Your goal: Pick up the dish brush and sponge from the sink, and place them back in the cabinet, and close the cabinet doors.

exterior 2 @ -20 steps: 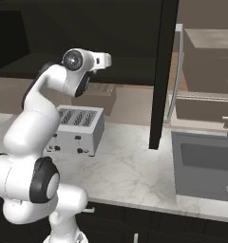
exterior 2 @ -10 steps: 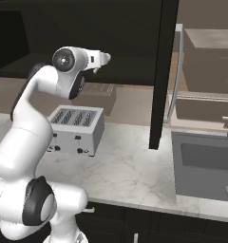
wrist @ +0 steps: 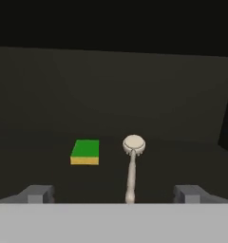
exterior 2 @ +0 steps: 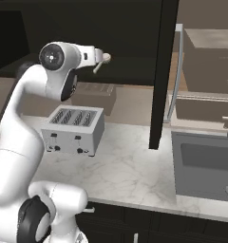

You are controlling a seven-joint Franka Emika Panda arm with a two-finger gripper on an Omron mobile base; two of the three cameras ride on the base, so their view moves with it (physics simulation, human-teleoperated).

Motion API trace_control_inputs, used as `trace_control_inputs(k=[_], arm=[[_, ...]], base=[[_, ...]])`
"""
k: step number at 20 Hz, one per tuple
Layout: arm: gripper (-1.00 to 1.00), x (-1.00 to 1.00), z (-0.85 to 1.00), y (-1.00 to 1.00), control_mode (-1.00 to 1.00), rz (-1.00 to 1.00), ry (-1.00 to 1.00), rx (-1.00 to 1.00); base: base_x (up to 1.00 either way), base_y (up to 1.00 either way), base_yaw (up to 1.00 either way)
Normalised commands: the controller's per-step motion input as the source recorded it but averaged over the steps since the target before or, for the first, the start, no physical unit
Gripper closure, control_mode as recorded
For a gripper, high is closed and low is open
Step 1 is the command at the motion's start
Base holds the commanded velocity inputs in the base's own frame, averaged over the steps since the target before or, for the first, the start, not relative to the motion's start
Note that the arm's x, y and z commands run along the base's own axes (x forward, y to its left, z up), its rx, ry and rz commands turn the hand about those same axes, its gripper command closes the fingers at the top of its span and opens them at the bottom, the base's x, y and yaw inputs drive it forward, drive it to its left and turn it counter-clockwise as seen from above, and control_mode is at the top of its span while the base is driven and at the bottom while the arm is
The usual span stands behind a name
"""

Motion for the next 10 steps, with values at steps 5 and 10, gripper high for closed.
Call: trace_control_inputs(k=[5, 10], arm=[[-1.0, -0.65, 0.0, 0.0, -1.0, 0.0, -0.11, 0.0], [-1.0, -0.8, 0.0, 0.0, -1.0, 0.0, -0.14, 0.0]], base=[[0.0, 0.0, 0.0], [0.0, 0.0, 0.0]])
